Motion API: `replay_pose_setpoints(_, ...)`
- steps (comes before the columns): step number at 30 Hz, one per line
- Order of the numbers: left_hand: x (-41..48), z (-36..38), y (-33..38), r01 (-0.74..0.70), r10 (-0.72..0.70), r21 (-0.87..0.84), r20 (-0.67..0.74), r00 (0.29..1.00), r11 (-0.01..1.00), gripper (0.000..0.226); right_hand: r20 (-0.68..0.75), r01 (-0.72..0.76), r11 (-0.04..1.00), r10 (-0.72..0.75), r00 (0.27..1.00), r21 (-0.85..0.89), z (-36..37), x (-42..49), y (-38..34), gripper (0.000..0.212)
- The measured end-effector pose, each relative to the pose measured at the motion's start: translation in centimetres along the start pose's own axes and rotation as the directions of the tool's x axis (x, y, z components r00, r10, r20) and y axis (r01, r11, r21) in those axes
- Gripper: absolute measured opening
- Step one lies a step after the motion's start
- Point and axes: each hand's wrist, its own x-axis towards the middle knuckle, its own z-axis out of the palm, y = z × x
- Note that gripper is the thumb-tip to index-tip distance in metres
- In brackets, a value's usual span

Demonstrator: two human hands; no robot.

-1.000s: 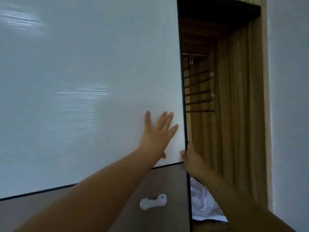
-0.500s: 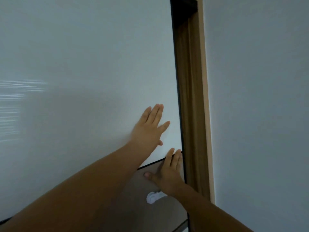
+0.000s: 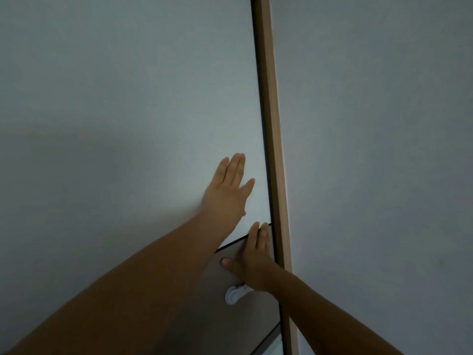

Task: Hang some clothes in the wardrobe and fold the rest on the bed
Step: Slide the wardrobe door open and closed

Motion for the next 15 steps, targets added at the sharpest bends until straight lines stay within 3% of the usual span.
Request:
replay_pose_setpoints(6,1.1,-0.1,1.1,-0.006,0.006,-0.024,-0.007,1.0,1.0,0.082,0.077,0.02,0.999,-0.016,0.997,-0.051,-2.8,-1.4,1.6,0.125)
replay_pose_setpoints(10,0.9,-0.3,0.8,-0.032,0.032,-0.018,0.009,0.999,0.999,0.077,0.082,0.064,0.984,-0.051,0.995,-0.168,-4.8,-4.6,2.2,0.09)
replay_pose_setpoints(15,0.8,-1.0,0.1,-0.138,0.145,-0.145,0.043,0.988,0.98,0.079,0.069,-0.167,0.924,0.203,0.977,-0.345,-9.0,-12.4,3.6,0.07)
